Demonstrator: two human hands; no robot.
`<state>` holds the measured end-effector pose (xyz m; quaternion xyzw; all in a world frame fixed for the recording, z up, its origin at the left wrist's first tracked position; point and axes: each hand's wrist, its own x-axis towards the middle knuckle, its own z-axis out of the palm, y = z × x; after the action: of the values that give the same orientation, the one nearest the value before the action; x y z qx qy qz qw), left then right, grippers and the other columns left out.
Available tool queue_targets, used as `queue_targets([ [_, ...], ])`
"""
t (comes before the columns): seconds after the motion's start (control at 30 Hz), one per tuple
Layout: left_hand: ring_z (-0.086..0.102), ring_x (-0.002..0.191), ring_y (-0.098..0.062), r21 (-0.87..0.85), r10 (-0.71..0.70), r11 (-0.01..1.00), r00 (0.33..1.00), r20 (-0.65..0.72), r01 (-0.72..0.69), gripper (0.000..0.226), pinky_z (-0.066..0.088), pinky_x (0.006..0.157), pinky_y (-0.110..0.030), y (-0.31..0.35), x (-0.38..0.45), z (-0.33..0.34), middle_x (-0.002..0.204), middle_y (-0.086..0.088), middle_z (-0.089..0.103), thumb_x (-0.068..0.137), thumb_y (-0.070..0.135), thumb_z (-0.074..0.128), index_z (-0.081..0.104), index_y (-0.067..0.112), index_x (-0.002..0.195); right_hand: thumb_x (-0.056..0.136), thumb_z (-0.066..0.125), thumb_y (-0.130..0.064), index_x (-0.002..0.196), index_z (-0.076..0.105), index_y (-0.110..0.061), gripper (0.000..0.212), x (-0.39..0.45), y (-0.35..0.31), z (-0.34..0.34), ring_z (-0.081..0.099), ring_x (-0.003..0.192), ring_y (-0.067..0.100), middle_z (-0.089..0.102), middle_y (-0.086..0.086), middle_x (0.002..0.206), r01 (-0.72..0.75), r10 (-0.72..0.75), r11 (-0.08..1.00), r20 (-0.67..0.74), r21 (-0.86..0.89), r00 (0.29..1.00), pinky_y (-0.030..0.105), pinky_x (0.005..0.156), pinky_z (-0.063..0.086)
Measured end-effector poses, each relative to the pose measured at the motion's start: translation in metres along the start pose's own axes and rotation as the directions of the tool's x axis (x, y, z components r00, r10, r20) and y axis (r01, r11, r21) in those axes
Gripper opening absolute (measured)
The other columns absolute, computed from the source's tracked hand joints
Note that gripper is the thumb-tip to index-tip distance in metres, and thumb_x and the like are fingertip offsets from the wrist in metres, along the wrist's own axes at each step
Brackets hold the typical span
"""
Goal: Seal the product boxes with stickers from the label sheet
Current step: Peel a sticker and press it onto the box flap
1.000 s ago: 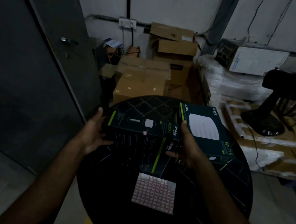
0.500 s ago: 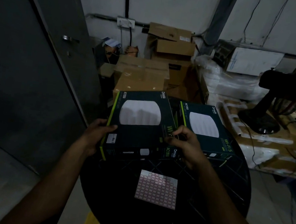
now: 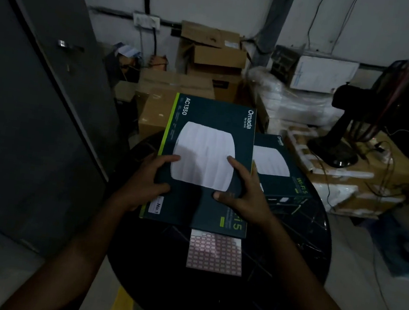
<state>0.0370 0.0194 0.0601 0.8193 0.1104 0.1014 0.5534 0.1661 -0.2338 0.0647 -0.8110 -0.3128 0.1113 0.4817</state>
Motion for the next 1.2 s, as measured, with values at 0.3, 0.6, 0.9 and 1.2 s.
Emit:
queue_targets([
  [0.3, 0.013, 0.151, -0.019, 0.272, 0.050, 0.961, 0.999, 0.019, -0.054, 0.076, 0.027, 0.119, -0.035, 0.002, 0.043, 0.068, 0.163, 0.009, -0.011, 0.068, 0.060, 0.079, 0.046, 0.056, 0.136, 0.084, 0.077, -0.041, 0.135, 0.053, -0.051, 0.057, 0.005, 0.029, -0.032, 0.023, 0.148, 0.012, 0.007, -0.001, 0.162, -0.041, 0.026, 0.987, -0.101, -0.156, 0.995, 0.037, 0.122, 0.029],
  [0.6, 0.012, 0.151, -0.016, 0.318, 0.020, 0.948, 0.999, 0.047, -0.034, 0.081, 0.030, 0.115, -0.032, 0.033, 0.122, 0.168, 0.160, 0.013, -0.022, 0.068, 0.059, 0.082, 0.044, 0.051, 0.140, 0.074, 0.079, -0.057, 0.141, 0.047, -0.052, 0.075, 0.047, 0.100, -0.128, 0.024, 0.132, -0.004, -0.018, -0.010, 0.166, -0.055, 0.038, 0.948, -0.059, -0.314, 0.998, 0.035, 0.108, 0.043],
  [0.9, 0.012, 0.151, -0.026, 0.288, -0.167, 0.944, 0.986, -0.008, 0.162, 0.082, 0.026, 0.115, -0.033, 0.036, 0.223, 0.268, 0.161, 0.004, -0.023, 0.070, 0.062, 0.078, 0.039, 0.054, 0.142, 0.072, 0.086, -0.044, 0.140, 0.054, -0.041, 0.076, 0.143, 0.197, -0.221, 0.004, 0.149, 0.006, -0.010, 0.001, 0.168, -0.086, 0.114, 0.968, 0.111, -0.235, 0.987, 0.024, 0.116, 0.024],
  [1.2, 0.020, 0.147, -0.036, 0.280, -0.339, 0.891, 0.934, -0.110, 0.356, 0.089, 0.033, 0.115, -0.046, 0.015, 0.251, 0.314, 0.161, -0.007, -0.001, 0.070, 0.068, 0.075, 0.030, 0.054, 0.145, 0.070, 0.090, -0.035, 0.138, 0.058, -0.034, 0.075, 0.186, 0.260, -0.234, -0.003, 0.153, 0.016, 0.000, 0.007, 0.168, -0.107, 0.151, 0.979, 0.254, -0.176, 0.955, 0.029, 0.118, 0.020],
])
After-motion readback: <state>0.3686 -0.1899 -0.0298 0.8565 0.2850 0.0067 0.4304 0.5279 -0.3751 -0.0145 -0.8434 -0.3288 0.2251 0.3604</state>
